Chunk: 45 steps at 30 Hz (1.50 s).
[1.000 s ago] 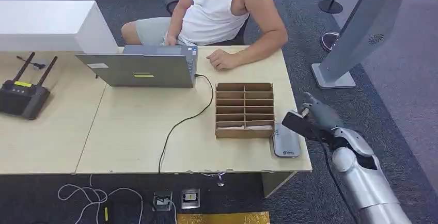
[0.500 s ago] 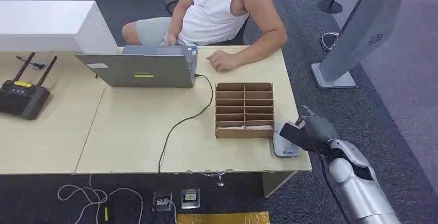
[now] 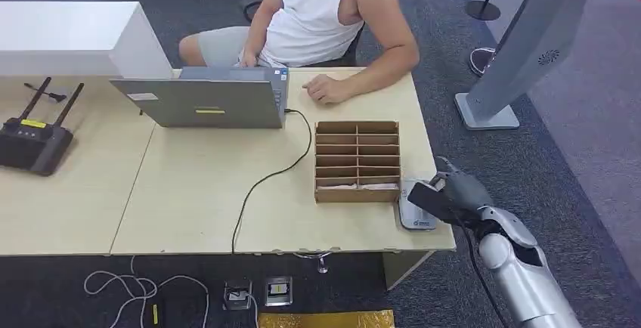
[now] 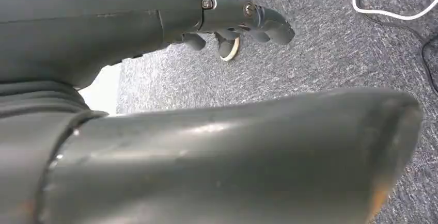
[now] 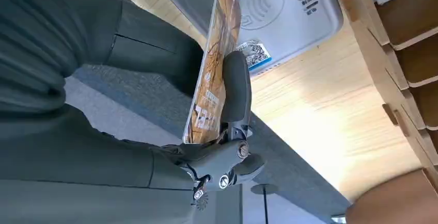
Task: Pass the card to the sensor for recognition and then transmit it.
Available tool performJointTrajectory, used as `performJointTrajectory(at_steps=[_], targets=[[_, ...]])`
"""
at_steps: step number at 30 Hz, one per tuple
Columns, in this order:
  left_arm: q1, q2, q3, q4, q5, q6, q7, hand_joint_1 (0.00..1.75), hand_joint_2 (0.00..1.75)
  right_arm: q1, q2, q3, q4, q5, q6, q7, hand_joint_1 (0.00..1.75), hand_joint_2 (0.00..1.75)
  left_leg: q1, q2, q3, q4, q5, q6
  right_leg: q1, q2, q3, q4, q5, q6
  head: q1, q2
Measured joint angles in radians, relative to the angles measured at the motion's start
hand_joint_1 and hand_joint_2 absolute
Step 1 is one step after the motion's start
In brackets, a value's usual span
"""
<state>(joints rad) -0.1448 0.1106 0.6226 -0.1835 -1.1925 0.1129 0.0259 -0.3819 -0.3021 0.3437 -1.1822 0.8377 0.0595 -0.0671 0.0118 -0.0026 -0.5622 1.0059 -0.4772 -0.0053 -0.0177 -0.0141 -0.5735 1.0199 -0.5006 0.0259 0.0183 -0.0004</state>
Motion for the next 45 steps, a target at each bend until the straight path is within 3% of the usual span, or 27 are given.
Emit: performJointTrajectory(at_steps=[16, 27, 39, 45], targets=[[0.0, 0.0, -0.019, 0.0, -0.008, -0.006, -0.005, 0.0, 0.0, 0.001, -0.002, -0.014, 0.009, 0.019, -0.024, 0.002, 1.75, 1.75, 0.0, 0.002, 0.001, 0.0, 0.0, 0.0, 0.0, 0.003, 0.001, 0.0, 0.0, 0.0, 0.0, 0.0], [0.0, 0.0, -0.023, 0.0, -0.004, -0.006, -0.008, 0.0, 0.0, -0.091, -0.022, -0.058, 0.011, 0.084, -0.014, -0.023, 1.75, 1.75, 0.0, 0.002, -0.001, 0.0, 0.0, 0.0, 0.0, 0.003, 0.0, 0.0, 0.0, 0.0, 0.0, 0.0], [-0.002, -0.01, -0.035, 0.0, -0.014, 0.0, -0.02, 0.0, 0.0, -0.343, -0.039, -0.082, 0.038, 0.101, -0.018, -0.075, 1.75, 1.75, 0.0, 0.002, -0.002, 0.0, 0.0, 0.0, 0.0, 0.003, -0.001, 0.001, 0.001, 0.0, 0.0, 0.0], [-0.021, -0.013, -0.049, 0.0, -0.029, -0.018, -0.02, 0.0, 0.0, -0.47, -0.018, -0.075, 0.12, 0.133, -0.092, -0.107, 1.75, 1.75, 0.0, 0.001, -0.004, 0.0, 0.001, 0.0, 0.0, 0.002, -0.002, 0.001, 0.001, -0.001, 0.0, 0.0]])
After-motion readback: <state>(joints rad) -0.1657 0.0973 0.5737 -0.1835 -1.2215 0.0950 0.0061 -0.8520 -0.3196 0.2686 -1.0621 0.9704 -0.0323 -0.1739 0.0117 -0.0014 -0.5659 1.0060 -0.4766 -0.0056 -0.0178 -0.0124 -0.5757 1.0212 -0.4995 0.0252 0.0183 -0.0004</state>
